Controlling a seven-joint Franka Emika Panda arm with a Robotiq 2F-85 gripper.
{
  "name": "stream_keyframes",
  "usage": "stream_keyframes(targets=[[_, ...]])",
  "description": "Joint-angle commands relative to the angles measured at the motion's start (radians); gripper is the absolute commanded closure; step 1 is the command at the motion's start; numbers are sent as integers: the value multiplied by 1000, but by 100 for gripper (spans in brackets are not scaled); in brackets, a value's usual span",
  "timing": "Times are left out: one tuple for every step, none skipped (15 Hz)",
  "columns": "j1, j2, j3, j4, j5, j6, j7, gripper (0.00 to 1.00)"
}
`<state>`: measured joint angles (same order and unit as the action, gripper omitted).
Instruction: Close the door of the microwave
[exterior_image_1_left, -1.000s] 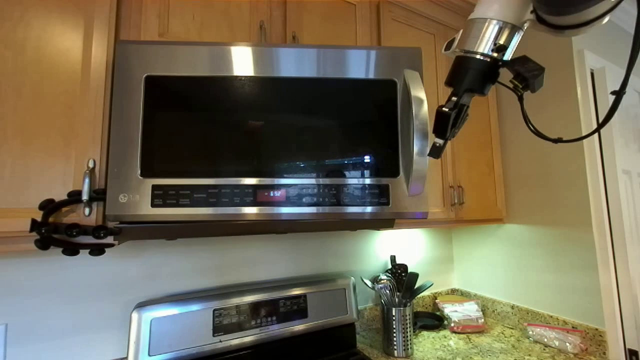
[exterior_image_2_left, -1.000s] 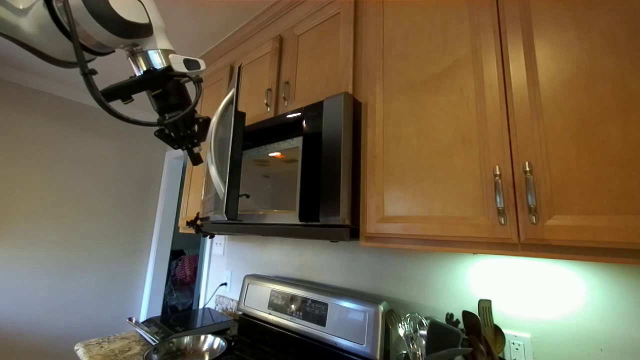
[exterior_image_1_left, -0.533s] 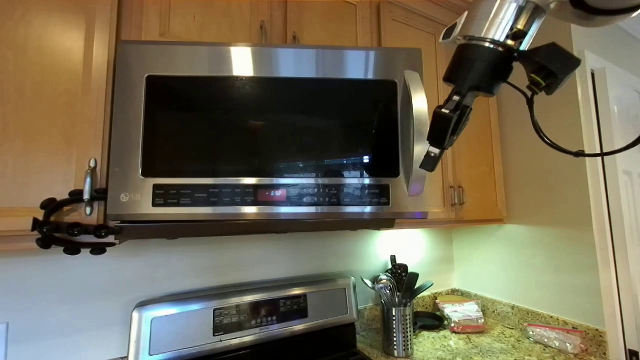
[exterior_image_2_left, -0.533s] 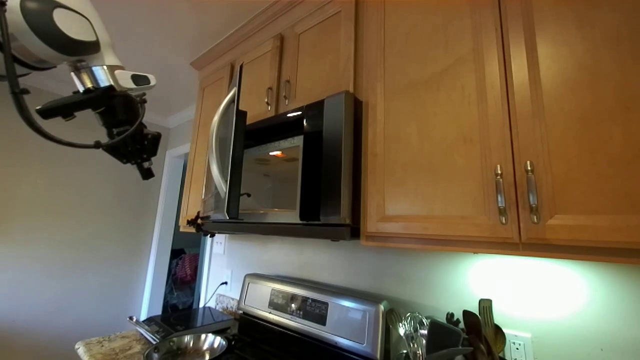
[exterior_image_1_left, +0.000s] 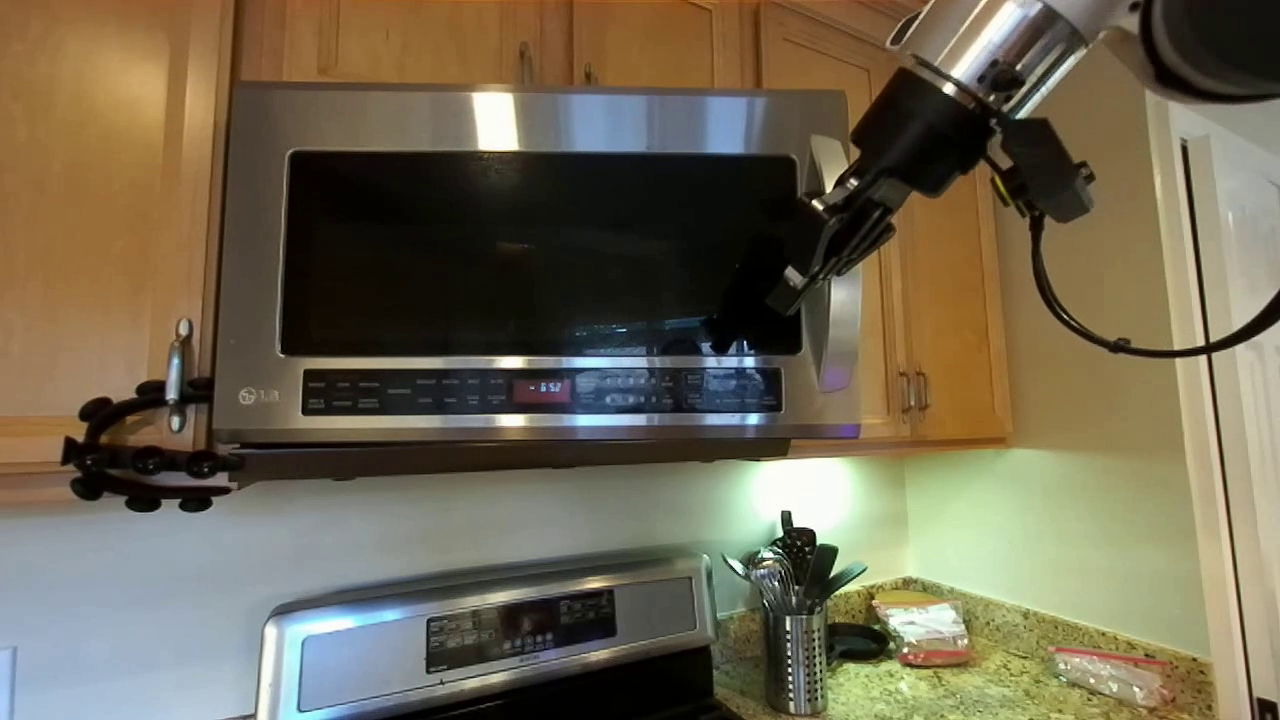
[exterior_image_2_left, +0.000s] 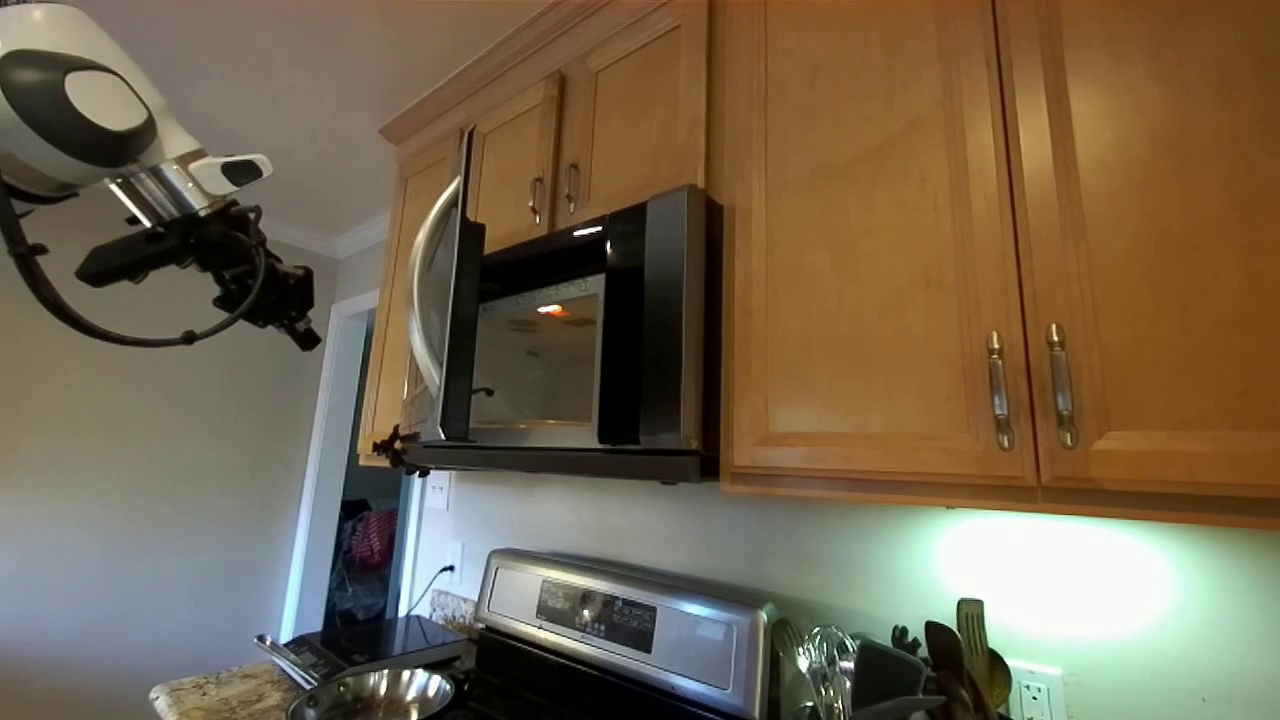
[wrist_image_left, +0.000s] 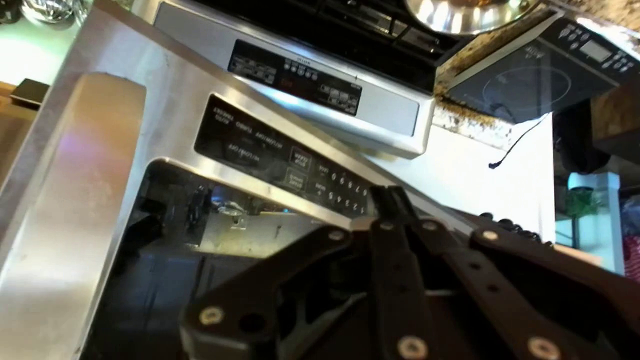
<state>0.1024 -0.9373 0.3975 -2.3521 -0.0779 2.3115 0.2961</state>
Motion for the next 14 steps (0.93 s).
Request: stream_keyframes(targets=[[-77,-30,3,-44,-51,92,35,100],[-89,-30,-4,-43,-56,93,31,100],[-102,-30,-9,-42,-61,91,28,100],[-113,-29,-15,-39,-66,83,22,100],[-119,-29,-21,-39,-68,84,19,100],[-122,-27,-30,-39,-69,82,12,100],[-126,-25,-36,-38,-72,78,7,100],[-122,-21,-57,-46,-74,87,-11,100],[-121,-20,-74,-54,-74,92,-21,100],[-118,-15,-94,-60,-71,97,-36,100],[-117,-12,-111,-65,-71,99,-50,100],[-119,-9,-129,-69,-71,98,-63,100],[-120,-6,-145,-71,-70,94,-76,100],[-120,-1,-162,-72,-70,90,-95,100]])
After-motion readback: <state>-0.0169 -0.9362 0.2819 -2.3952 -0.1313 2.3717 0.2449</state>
